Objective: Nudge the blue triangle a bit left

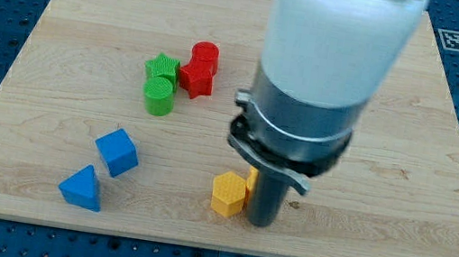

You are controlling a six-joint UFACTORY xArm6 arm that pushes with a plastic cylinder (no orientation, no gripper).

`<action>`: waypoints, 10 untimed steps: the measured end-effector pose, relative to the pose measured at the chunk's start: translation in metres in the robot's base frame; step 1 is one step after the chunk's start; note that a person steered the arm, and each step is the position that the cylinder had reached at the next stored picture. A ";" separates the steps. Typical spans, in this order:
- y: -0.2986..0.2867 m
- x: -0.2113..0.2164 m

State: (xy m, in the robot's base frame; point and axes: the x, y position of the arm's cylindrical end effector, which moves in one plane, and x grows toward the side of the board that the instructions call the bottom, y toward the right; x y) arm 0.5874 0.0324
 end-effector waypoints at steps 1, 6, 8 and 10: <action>-0.025 -0.014; -0.117 0.031; -0.127 0.031; -0.248 0.030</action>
State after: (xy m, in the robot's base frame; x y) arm 0.6179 -0.2153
